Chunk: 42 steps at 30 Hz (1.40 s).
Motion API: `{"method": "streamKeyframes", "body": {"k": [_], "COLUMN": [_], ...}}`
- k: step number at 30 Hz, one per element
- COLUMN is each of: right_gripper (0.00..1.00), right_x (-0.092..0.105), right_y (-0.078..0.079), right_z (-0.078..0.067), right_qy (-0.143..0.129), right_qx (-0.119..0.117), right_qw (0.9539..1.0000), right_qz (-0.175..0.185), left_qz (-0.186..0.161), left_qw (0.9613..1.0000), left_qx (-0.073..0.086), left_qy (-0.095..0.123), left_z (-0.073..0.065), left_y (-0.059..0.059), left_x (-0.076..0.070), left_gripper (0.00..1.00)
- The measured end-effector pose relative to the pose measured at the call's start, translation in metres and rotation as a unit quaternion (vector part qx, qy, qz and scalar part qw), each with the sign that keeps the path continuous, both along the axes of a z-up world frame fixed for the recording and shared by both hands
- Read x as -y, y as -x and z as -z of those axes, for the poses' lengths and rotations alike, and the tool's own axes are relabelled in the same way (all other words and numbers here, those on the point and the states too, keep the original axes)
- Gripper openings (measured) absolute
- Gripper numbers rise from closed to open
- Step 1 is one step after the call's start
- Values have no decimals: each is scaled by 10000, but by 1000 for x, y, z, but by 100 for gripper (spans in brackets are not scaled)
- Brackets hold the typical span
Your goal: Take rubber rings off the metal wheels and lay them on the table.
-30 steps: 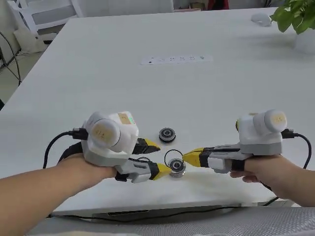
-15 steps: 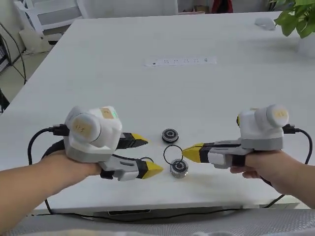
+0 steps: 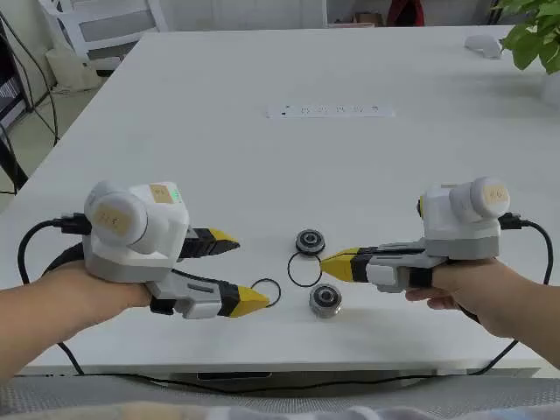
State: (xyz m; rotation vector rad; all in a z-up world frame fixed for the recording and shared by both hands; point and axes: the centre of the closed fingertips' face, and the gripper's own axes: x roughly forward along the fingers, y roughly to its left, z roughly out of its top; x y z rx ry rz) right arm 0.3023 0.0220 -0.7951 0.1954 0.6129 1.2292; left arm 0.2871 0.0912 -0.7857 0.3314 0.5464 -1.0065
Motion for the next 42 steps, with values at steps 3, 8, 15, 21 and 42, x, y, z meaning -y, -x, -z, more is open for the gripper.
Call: {"method": "streamKeyframes", "body": {"k": [3, 8, 15, 21, 42], "right_gripper": [0, 0, 0, 0, 0], "right_x": [-4, -12, -22, -28, -52], "right_y": [-2, -2, -4, -7, -8], "right_z": [-1, -1, 2, 13, 38], "right_qy": [10, 38, 94, 236, 755], "right_qx": [13, 16, 3, -69, -201], "right_qw": [10000, 9999, 9997, 9993, 9955], "right_qz": [-35, -122, -237, -297, -532], "left_qz": [-69, -144, -184, -245, -424], "left_qw": [10000, 9999, 9998, 9997, 9990], "left_qx": [2, -42, -41, -56, -135], "left_qy": [1, 2, -1, -42, -68], "left_z": [-1, -2, -3, -3, 4], "left_y": [0, 2, 3, 3, 9], "left_x": [-7, -14, -21, -31, -49], "left_gripper": [57, 57, 61, 62, 63]}}
